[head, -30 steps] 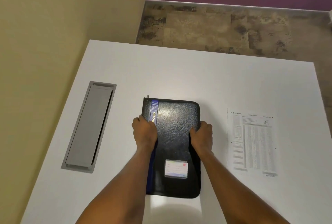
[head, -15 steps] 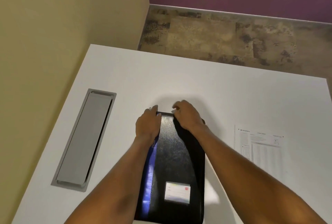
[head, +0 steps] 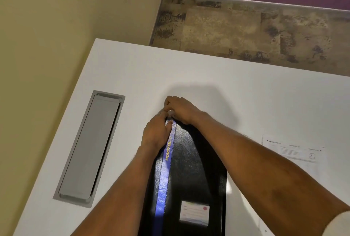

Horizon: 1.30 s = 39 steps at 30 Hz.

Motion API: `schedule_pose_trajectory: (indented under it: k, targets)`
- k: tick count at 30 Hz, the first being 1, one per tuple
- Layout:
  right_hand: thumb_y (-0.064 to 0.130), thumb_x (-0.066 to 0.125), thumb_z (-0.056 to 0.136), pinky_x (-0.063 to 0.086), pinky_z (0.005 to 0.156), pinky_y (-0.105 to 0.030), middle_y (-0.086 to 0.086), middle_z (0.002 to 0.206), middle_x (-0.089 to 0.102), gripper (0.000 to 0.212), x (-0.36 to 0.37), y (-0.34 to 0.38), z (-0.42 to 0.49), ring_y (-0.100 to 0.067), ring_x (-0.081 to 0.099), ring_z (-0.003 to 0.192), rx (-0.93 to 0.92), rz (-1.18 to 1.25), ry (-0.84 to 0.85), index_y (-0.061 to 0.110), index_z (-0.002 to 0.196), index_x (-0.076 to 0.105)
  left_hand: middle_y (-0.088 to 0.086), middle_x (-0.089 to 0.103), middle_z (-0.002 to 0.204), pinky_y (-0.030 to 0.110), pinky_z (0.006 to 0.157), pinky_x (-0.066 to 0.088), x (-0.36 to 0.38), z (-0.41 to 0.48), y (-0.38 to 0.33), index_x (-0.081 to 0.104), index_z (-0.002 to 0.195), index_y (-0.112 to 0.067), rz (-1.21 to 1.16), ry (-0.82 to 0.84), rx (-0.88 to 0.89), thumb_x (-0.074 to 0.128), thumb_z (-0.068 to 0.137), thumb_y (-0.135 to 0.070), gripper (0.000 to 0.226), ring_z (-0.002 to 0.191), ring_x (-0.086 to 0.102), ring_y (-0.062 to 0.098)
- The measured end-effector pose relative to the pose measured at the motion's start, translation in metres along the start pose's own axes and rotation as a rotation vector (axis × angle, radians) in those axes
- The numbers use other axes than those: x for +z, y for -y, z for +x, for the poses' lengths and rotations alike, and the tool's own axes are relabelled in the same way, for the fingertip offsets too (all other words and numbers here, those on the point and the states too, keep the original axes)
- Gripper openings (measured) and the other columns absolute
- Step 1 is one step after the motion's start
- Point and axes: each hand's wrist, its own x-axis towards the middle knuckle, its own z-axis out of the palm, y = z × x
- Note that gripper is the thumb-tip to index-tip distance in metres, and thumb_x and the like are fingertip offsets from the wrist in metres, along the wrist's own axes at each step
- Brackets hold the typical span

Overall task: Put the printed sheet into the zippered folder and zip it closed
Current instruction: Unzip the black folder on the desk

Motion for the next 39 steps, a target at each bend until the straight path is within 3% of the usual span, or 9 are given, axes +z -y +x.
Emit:
schedule_pose_trajectory:
  k: [9,18,30,33,36,39]
  targets:
    - [0.021,0.062,0.095,0.044,0.08,-0.038,0.001,0.111,0.06,0.016,-0.003,-0.005,-0.004,-0.018,0.05,0.084,-0.04,-0.04,-0.081,0.022,0.099,0.077,0.005,0.067,0.116,0.048,0.091,0.054,0.001,-0.001,-0.004,0.057,0.12,-0.019,0.035,-0.005,0.004,0.044,0.106,-0.038,0.026,0.102,0.065,0.028]
    - [0.028,0.063,0.098,0.044,0.09,-0.039,0.003,0.109,0.062,0.016,0.001,-0.016,-0.023,-0.021,0.06,0.097,-0.046,-0.128,-0.165,0.022,0.098,0.078,0.002,0.059,0.096,0.04,0.073,0.047,-0.004,0.001,-0.01,0.048,0.097,-0.021,0.101,0.024,0.0,0.037,0.107,-0.04,0.024,0.082,0.058,0.027]
    - [0.031,0.061,0.098,0.047,0.088,-0.039,0.007,0.107,0.067,0.019,-0.012,-0.023,-0.039,-0.021,0.064,0.095,-0.042,-0.173,-0.128,0.026,0.101,0.079,0.0,0.062,0.09,0.04,0.07,0.049,-0.003,0.0,-0.023,0.047,0.094,-0.022,0.059,0.003,-0.026,0.043,0.103,-0.035,0.016,0.078,0.058,0.024]
    - [0.029,0.063,0.097,0.048,0.085,-0.036,0.009,0.105,0.068,0.015,-0.009,-0.021,-0.039,-0.019,0.065,0.095,-0.016,-0.133,-0.11,0.026,0.101,0.077,0.005,0.065,0.092,0.044,0.075,0.054,-0.004,0.004,-0.023,0.052,0.099,-0.017,0.04,0.02,-0.05,0.044,0.101,-0.023,0.01,0.083,0.062,0.032]
    - [0.024,0.062,0.096,0.044,0.081,-0.032,0.007,0.106,0.067,0.014,-0.005,-0.019,-0.036,-0.019,0.064,0.098,0.0,-0.107,-0.101,0.026,0.103,0.075,0.01,0.064,0.104,0.043,0.083,0.054,-0.007,0.01,-0.021,0.066,0.103,-0.015,0.095,0.021,-0.067,0.042,0.102,-0.018,0.024,0.094,0.065,0.035]
    - [0.024,0.062,0.097,0.042,0.081,-0.032,0.005,0.109,0.066,0.014,-0.006,-0.018,-0.031,-0.019,0.064,0.1,-0.005,-0.101,-0.101,0.025,0.102,0.075,0.012,0.055,0.115,0.042,0.084,0.052,-0.008,0.013,-0.02,0.068,0.108,-0.014,0.114,-0.027,-0.126,0.043,0.104,-0.02,0.026,0.096,0.063,0.035]
